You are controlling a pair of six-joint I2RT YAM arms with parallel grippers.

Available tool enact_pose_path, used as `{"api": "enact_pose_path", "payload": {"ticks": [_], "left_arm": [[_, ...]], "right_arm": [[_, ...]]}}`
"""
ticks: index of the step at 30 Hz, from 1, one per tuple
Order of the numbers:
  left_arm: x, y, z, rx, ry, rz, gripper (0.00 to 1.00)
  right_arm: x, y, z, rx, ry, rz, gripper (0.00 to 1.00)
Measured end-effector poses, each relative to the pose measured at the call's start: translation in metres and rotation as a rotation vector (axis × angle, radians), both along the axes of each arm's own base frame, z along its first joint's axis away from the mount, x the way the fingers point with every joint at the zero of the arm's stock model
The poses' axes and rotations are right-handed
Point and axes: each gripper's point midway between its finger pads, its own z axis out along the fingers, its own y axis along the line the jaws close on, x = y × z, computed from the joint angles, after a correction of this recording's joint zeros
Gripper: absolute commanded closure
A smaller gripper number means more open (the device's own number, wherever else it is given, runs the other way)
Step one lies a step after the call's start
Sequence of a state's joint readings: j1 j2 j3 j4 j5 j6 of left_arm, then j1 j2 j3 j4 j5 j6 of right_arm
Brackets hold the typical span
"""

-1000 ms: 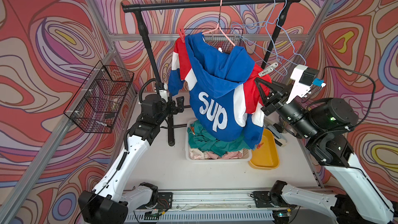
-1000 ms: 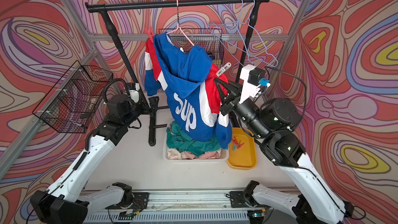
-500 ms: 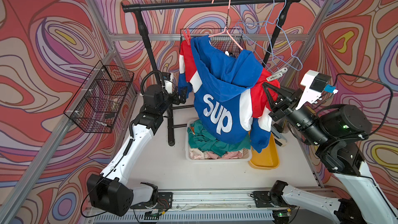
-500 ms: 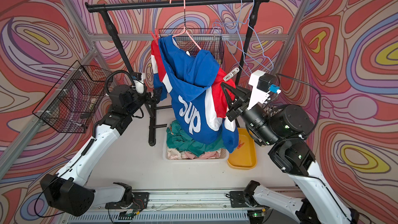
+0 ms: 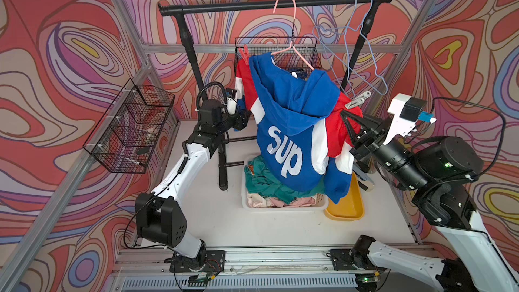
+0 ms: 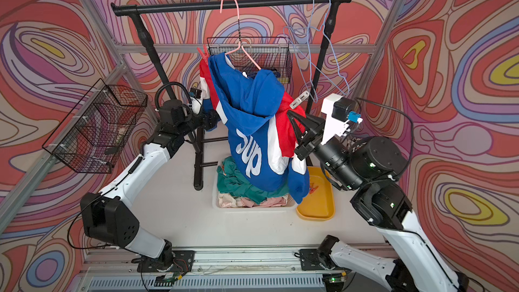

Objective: Remove the clothespins securing jackets to the hanger
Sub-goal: Adjust the jacket in the basket.

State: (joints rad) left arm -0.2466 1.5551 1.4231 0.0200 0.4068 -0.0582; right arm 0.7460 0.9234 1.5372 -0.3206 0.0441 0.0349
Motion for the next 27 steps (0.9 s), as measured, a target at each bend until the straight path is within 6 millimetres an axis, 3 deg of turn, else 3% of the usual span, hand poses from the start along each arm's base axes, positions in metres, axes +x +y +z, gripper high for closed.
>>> {"api": "enact_pose_path", "payload": {"ticks": [2, 3, 10, 13, 21, 27], "left_arm": [[-0.006, -0.009, 0.001, -0.036, 0.022, -0.049, 0.96], [-0.009, -0.014, 0.002, -0.051, 0.027, -0.074, 1.00], [-0.037, -0.053, 0.008, -0.100, 0.055, -0.206, 1.00], [-0.052, -0.060, 0.015, -0.115, 0.057, -0.224, 1.00], [-0.088, -0.040, 0.041, -0.178, 0.053, -0.154, 1.00], [-0.101, -0.025, 0.019, -0.184, 0.113, -0.089, 1.00]], "right_arm": [[0.001, 0.001, -0.001, -0.004, 0.002, 0.001, 1.00], [0.001, 0.001, -0.001, -0.005, 0.003, 0.002, 1.00], [0.007, 0.017, -0.007, -0.032, 0.016, 0.041, 1.00], [0.014, 0.029, -0.010, -0.052, 0.024, 0.068, 1.00], [0.026, 0.062, -0.011, -0.086, 0.021, 0.156, 1.00], [0.036, 0.081, -0.025, -0.099, 0.036, 0.212, 1.00]]}}
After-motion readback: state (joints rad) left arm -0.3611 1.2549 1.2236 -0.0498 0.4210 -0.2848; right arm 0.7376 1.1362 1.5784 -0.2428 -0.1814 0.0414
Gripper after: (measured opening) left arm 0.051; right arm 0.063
